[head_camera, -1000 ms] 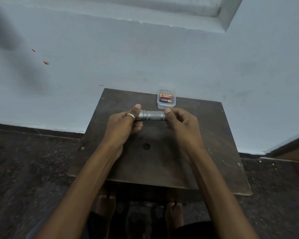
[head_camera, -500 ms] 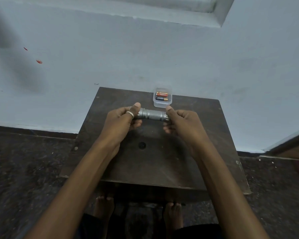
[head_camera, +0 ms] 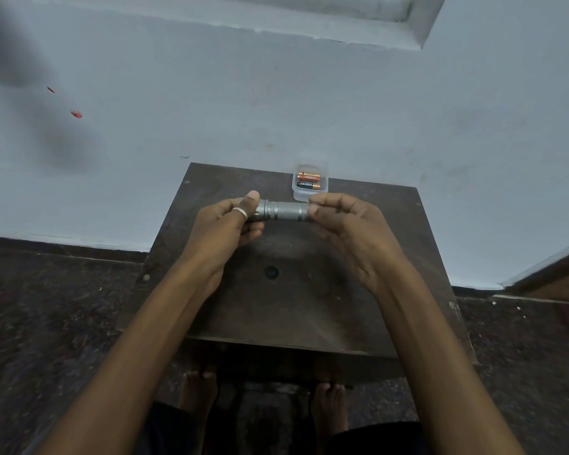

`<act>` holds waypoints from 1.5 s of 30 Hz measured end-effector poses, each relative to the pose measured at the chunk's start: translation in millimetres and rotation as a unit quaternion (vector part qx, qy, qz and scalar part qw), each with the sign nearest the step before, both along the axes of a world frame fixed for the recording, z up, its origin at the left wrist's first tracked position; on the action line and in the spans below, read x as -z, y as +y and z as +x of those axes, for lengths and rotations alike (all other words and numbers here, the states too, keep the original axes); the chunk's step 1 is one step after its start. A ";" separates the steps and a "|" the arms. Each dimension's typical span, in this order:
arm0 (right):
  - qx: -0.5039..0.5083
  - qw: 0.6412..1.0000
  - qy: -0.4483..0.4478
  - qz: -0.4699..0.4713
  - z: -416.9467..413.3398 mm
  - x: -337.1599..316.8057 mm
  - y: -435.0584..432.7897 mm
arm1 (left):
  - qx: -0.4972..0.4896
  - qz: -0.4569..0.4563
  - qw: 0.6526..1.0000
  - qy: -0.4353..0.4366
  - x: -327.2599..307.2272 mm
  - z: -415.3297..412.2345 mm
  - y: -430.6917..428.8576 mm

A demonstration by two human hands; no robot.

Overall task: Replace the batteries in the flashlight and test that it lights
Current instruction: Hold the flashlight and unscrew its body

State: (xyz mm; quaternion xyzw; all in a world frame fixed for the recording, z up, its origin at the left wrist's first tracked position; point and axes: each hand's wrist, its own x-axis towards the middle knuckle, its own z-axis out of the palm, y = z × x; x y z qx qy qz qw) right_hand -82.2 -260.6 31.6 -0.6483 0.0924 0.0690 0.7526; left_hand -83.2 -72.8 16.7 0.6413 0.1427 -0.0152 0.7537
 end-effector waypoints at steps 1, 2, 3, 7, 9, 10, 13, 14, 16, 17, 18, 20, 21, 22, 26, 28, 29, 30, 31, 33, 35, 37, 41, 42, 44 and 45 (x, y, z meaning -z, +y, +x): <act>0.001 1.000 0.006 -0.011 0.0 0.0 0.7 | 0.001 0.001 1.000 -0.002 -0.2 -0.3 0.3; 0.001 0.999 0.013 -0.031 0.2 0.9 1.1 | 0.002 0.002 1.000 -0.003 -0.4 -0.6 0.4; -0.003 0.998 0.021 -0.058 -0.2 0.5 1.4 | 0.004 0.003 1.000 -0.004 -0.6 -0.9 0.3; -0.007 0.994 0.017 -0.107 1.3 3.2 1.6 | 0.007 -0.001 1.000 -0.006 -2.1 -1.1 -0.9; -0.002 0.996 0.009 -0.092 2.6 4.4 2.4 | 0.002 0.000 1.000 -0.004 -2.7 -1.1 -0.9; -0.006 0.997 0.000 -0.079 3.2 5.1 2.6 | 0.001 0.001 1.000 -0.004 -2.7 -1.0 -1.0; -0.018 0.998 -0.016 -0.051 2.5 1.1 1.3 | -0.003 0.005 1.000 -0.002 -2.3 -0.4 -0.4; -0.019 0.998 -0.021 -0.058 2.7 0.7 -0.6 | -0.003 0.007 1.000 -0.002 -2.3 -0.2 0.1; -0.023 0.997 -0.027 -0.062 2.7 -1.6 -2.8 | -0.001 0.006 1.000 -0.001 -2.5 -0.2 -0.1; -0.023 0.998 -0.030 -0.055 2.4 -2.3 -3.5 | 0.001 0.006 1.000 -0.001 -2.4 -0.4 -0.4; -0.021 0.998 -0.031 -0.045 2.6 -2.0 -3.7 | 0.001 0.005 1.000 -0.001 -2.4 -0.5 -0.6; -0.016 0.999 -0.023 -0.026 2.2 -1.9 -3.1 | 0.002 0.004 1.000 -0.001 -2.0 -0.5 -0.8; -0.015 0.999 -0.015 -0.027 1.8 -2.0 -2.8 | 0.003 0.003 1.000 -0.002 -1.8 -0.4 -0.9; -0.013 0.999 -0.005 -0.043 1.7 -1.0 -2.6 | 0.005 0.002 1.000 -0.003 -1.6 -0.2 -0.8; -0.021 0.991 0.017 -0.128 1.4 1.4 -2.5 | 0.012 0.005 1.000 -0.005 -0.9 0.0 -1.5; -0.019 0.993 0.004 -0.116 1.2 0.9 -2.1 | 0.012 0.008 1.000 -0.005 -0.4 -0.1 -1.5; -0.020 0.995 -0.003 -0.099 1.1 -0.3 -1.8 | 0.011 0.008 1.000 -0.005 -0.4 -0.2 -1.3; -0.023 0.997 -0.008 -0.076 1.0 -0.9 -2.0 | 0.009 0.009 1.000 -0.005 -0.5 -0.3 -1.0; -0.027 0.998 -0.011 -0.054 0.8 -2.3 -2.5 | 0.008 0.009 1.000 -0.004 -0.7 -0.4 -0.6; -0.033 0.998 -0.019 -0.055 0.6 -3.8 -4.5 | 0.006 0.009 1.000 -0.001 -1.8 -0.9 0.2; -0.041 0.996 -0.025 -0.075 0.5 -5.5 -6.4 | 0.007 0.008 1.000 0.000 -2.5 -1.4 0.6; -0.041 0.997 -0.025 -0.062 0.8 -5.3 -7.0 | 0.008 0.007 1.000 0.000 -2.8 -1.8 0.8; -0.040 0.998 0.013 -0.056 0.7 -4.6 -5.5 | 0.008 0.002 1.000 0.001 -2.7 -1.4 0.6; -0.043 0.996 0.021 -0.078 0.2 -4.4 -4.7 | 0.010 0.001 1.000 0.000 -2.6 -1.4 0.3; -0.040 0.993 0.022 -0.107 0.2 -3.4 -3.5 | 0.013 0.000 1.000 0.000 -2.5 -1.4 -0.2; -0.036 0.993 0.018 -0.108 0.6 -2.2 -3.5 | 0.014 -0.001 1.000 0.000 -2.5 -1.5 -0.6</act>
